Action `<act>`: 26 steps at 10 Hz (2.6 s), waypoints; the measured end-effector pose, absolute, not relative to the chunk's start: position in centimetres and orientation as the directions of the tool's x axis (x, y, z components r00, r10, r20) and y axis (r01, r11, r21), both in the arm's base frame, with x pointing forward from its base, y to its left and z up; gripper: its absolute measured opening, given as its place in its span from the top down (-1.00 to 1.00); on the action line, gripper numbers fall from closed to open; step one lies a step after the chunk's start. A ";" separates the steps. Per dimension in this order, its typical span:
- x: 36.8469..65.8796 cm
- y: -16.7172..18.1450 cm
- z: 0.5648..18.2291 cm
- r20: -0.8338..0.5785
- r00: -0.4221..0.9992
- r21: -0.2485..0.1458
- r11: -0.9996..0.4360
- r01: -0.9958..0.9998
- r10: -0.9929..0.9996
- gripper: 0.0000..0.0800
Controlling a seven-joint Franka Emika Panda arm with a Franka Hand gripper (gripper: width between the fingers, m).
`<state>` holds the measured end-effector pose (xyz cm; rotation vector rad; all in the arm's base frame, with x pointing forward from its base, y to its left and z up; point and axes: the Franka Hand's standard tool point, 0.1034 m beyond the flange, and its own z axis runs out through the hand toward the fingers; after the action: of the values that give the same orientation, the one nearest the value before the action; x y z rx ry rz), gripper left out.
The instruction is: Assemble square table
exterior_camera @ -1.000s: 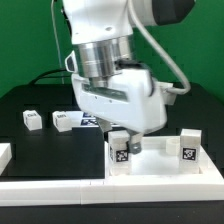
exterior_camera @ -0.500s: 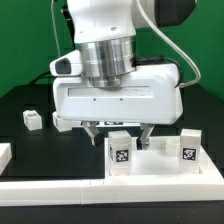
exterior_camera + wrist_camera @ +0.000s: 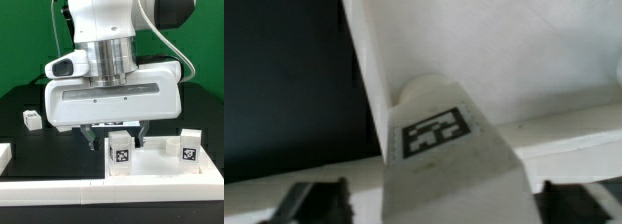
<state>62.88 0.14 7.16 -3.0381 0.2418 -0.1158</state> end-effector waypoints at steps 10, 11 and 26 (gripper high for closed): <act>62.7 -0.7 7.1 -0.056 0.476 -0.130 -0.466 -0.875 -0.878 0.27; 62.6 -0.6 7.1 -0.097 0.306 -0.123 -0.293 -0.948 -0.947 0.27; 62.3 0.9 6.7 0.040 0.979 -0.083 -0.977 -0.195 -0.199 -0.62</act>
Offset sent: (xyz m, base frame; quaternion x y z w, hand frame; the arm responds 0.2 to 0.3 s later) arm 0.0000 0.0000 0.0000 0.0000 0.0000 0.1938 0.9810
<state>62.33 0.91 6.73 -3.0466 0.3043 -0.0739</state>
